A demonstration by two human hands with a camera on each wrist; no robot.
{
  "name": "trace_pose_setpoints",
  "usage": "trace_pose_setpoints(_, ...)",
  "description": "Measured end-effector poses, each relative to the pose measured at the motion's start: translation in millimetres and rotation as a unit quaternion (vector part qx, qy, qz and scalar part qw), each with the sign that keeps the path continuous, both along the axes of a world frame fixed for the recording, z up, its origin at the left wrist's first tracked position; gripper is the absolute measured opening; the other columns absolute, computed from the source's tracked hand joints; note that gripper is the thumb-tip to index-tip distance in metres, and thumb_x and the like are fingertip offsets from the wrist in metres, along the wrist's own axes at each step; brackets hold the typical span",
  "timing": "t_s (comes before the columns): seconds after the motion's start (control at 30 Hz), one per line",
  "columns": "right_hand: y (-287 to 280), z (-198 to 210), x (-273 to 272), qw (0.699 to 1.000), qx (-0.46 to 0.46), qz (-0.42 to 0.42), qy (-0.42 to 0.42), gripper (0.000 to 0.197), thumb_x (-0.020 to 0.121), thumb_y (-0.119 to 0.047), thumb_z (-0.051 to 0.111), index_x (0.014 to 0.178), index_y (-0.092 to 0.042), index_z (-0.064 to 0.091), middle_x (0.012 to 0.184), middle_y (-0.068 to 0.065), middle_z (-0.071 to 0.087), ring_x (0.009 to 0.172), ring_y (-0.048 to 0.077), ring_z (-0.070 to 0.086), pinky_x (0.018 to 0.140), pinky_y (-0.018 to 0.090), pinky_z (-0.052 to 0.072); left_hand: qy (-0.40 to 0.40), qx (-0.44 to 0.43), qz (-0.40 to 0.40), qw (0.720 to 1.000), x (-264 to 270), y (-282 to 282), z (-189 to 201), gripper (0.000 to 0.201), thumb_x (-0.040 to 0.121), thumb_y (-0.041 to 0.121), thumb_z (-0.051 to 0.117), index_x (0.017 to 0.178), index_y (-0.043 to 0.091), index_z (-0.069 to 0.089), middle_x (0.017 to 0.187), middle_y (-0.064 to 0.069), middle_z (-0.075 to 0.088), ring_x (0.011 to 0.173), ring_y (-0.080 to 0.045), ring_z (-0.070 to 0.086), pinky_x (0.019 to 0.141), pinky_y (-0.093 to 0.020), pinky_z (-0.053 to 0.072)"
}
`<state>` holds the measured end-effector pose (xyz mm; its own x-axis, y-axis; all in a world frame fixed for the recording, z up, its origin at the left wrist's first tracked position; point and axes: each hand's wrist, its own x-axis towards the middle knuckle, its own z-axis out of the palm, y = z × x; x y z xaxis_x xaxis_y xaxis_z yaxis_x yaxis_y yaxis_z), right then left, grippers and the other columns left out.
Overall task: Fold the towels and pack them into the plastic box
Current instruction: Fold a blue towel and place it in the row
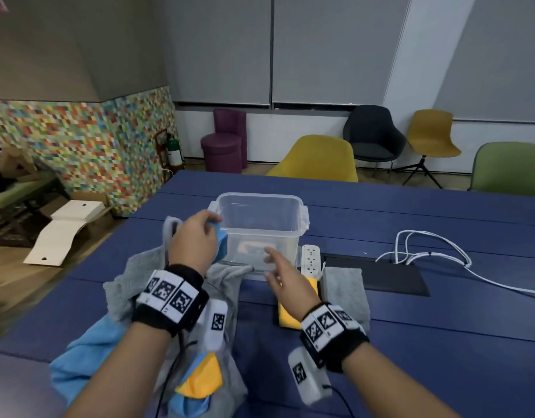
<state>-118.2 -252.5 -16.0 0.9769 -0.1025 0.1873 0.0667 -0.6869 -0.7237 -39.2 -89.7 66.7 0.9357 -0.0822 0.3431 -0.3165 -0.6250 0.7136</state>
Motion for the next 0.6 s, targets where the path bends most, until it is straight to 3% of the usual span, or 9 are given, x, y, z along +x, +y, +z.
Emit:
trace_pose_setpoints(0.1,7,30,-8,0.998,0.054,0.009,-0.02,0.051,0.095,-0.017,0.047,0.142,-0.023,0.028,0.133,-0.004,0.048,0.092,0.016,0.056,0.091,0.032,0.047,0.012,-0.006,-0.082,0.997,-12,1,17,0.033,0.092,0.002,0.041,0.097,0.023,0.066,0.089,-0.004,0.062,0.07,-0.021,0.054,0.063,-0.029,0.041)
trace_pose_setpoints(0.2,20,42,-13,0.992,0.106,0.062,0.036,0.07,0.088,-0.017,0.06,0.146,-0.022,0.021,0.13,0.001,0.048,0.089,0.019,0.059,0.086,0.031,0.049,0.132,-0.062,-0.226,0.963,-25,3,10,0.028,0.094,-0.002,0.043,0.097,0.021,0.059,0.089,-0.011,0.061,0.073,-0.015,0.06,0.063,-0.025,0.046)
trace_pose_setpoints(0.27,29,35,-11,0.99,0.099,0.073,0.07,0.062,0.087,-0.012,0.062,0.141,-0.015,0.032,0.111,0.004,0.057,0.084,0.018,0.059,0.082,0.03,0.049,0.194,-0.099,-0.273,0.937,-37,8,-10,0.023,0.094,-0.001,0.046,0.098,0.02,0.056,0.085,-0.014,0.061,0.072,-0.013,0.063,0.065,-0.022,0.048)
trace_pose_setpoints(0.3,33,28,-9,0.992,0.086,0.062,0.075,0.05,0.087,-0.008,0.059,0.135,-0.009,0.042,0.098,0.004,0.059,0.074,0.014,0.06,0.077,0.028,0.05,0.193,-0.097,-0.254,0.943,-43,14,-26,0.02,0.094,0.004,0.049,0.097,0.023,0.056,0.087,-0.015,0.062,0.079,-0.018,0.062,0.069,-0.025,0.047)
trace_pose_setpoints(0.37,38,11,-7,0.995,0.065,0.026,0.072,0.028,0.09,-0.003,0.052,0.117,0.0,0.056,0.087,0.008,0.058,0.051,0.0,0.056,0.063,0.022,0.051,0.152,0.041,-0.139,0.978,-55,29,-65,0.017,0.094,0.03,0.05,0.108,0.026,0.057,0.11,-0.011,0.064,0.107,-0.023,0.058,0.088,-0.034,0.043)
trace_pose_setpoints(0.4,39,4,-7,0.996,0.06,0.007,0.069,0.023,0.091,-0.003,0.049,0.112,-0.001,0.059,0.087,0.01,0.058,0.05,0.001,0.055,0.062,0.024,0.053,0.132,0.184,-0.067,0.972,-61,39,-85,0.034,0.092,0.042,0.045,0.122,0.028,0.052,0.13,-0.005,0.056,0.124,-0.024,0.047,0.101,-0.041,0.035)
trace_pose_setpoints(0.47,40,1,-7,0.996,0.057,-0.022,0.057,0.019,0.092,-0.005,0.046,0.107,-0.004,0.059,0.084,0.013,0.057,0.062,0.017,0.056,0.069,0.032,0.053,0.161,0.389,-0.005,0.907,-78,58,-114,0.056,0.091,0.051,0.039,0.143,0.035,0.027,0.156,0.001,0.017,0.144,-0.028,0.012,0.109,-0.061,0.013)
trace_pose_setpoints(0.53,36,9,-11,0.996,0.073,-0.028,0.033,0.017,0.092,-0.002,0.044,0.102,-0.005,0.057,0.081,0.011,0.054,0.066,0.021,0.052,0.068,0.029,0.046,0.237,0.446,-0.007,0.863,-84,73,-137,0.064,0.092,0.05,0.038,0.147,0.039,0.007,0.158,0.001,-0.011,0.144,-0.032,-0.004,0.107,-0.069,0.006)
trace_pose_setpoints(0.6,30,24,-18,0.997,0.07,-0.014,-0.003,0.016,0.088,0.001,0.049,0.1,0.0,0.058,0.074,0.002,0.052,0.064,0.012,0.05,0.063,0.017,0.041,0.298,0.453,-0.018,0.84,-82,82,-153,0.067,0.094,0.048,0.039,0.147,0.04,0.001,0.156,0.002,-0.02,0.144,-0.032,-0.009,0.107,-0.069,0.01)
